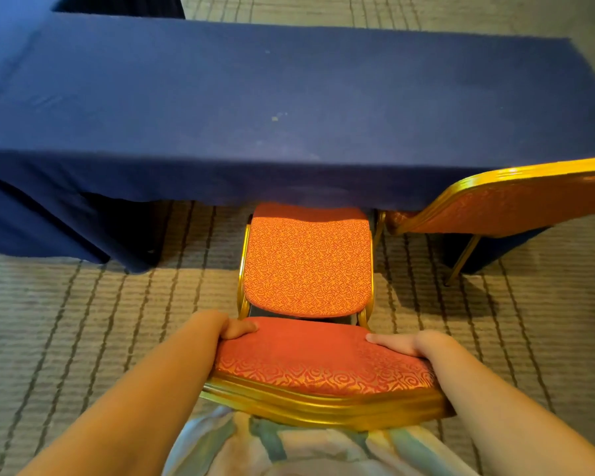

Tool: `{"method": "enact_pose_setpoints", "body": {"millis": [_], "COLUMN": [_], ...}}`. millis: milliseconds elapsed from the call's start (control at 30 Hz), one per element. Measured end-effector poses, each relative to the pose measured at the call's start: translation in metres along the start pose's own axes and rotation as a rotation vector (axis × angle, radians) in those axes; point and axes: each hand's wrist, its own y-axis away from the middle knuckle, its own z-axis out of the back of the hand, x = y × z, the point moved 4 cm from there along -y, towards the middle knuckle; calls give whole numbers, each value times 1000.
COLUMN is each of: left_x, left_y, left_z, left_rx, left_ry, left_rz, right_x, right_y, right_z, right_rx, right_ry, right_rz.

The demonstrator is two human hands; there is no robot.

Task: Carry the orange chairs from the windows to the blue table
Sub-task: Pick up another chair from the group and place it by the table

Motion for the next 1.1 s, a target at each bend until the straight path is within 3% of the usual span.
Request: {"method": "enact_pose_setpoints", "body": {"millis": [200, 567, 1100], "left_x": [-54, -117, -148], "left_y": [-20, -54, -55], "left_z": [102, 243, 307], "left_rx": [-33, -80, -171], "left_ry": [-17, -2, -45], "left_rz": [-26, 1, -58], "right_x": [46, 117, 165], "right_y": [-6, -32, -39], "right_z": [116, 257, 325], "right_rx": [-36, -115, -196], "right_ry": [25, -21, 229], "right_rz": [-1, 2, 171]}}
